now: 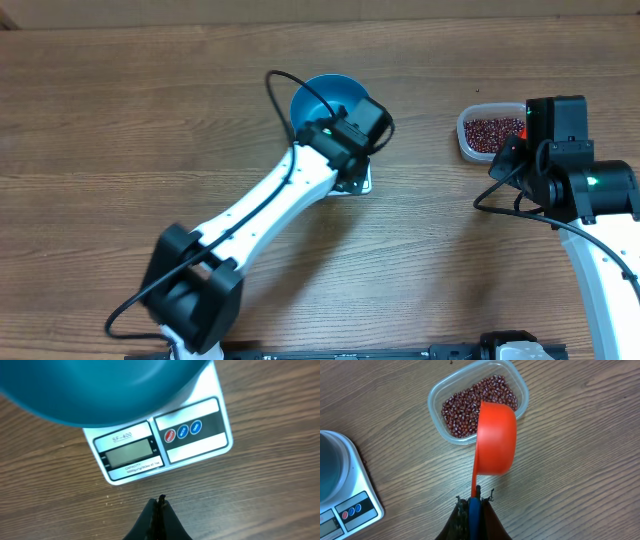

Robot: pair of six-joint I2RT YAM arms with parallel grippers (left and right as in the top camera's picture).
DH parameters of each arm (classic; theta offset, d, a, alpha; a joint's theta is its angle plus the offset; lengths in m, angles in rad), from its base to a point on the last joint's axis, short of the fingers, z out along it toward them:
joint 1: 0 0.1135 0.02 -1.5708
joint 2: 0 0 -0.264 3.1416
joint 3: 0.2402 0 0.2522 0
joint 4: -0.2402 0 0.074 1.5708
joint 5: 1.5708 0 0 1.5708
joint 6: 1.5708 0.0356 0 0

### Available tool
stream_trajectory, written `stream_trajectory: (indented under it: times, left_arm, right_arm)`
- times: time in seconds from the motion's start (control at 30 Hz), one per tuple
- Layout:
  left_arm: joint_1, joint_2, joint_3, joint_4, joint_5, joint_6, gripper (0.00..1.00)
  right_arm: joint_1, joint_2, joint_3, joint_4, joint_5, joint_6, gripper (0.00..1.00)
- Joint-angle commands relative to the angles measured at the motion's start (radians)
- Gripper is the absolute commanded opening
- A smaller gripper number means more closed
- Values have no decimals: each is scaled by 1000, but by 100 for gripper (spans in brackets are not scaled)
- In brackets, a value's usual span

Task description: Scoop item into bowl and weigh 150g on scale

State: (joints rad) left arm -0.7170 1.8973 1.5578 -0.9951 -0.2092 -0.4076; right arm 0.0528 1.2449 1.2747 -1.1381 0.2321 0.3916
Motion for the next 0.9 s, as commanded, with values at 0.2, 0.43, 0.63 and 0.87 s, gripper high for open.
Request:
stream_trajectory:
  times: [0.2,0.43,0.63,0.87]
  left_arm:
    - [-25,94,14,24,-91,56,4]
    - [-20,95,14,62,-131,57,4]
    - [-20,117,14,113,-130,71,4]
    - [-20,146,14,137,-127,71,4]
  right_arm:
    - [-5,-1,28,6,-2,0,4]
    - [-5,-1,28,6,-15,0,4]
    - [-5,-1,28,6,-17,0,3]
    - [-5,-1,28,6,-17,0,4]
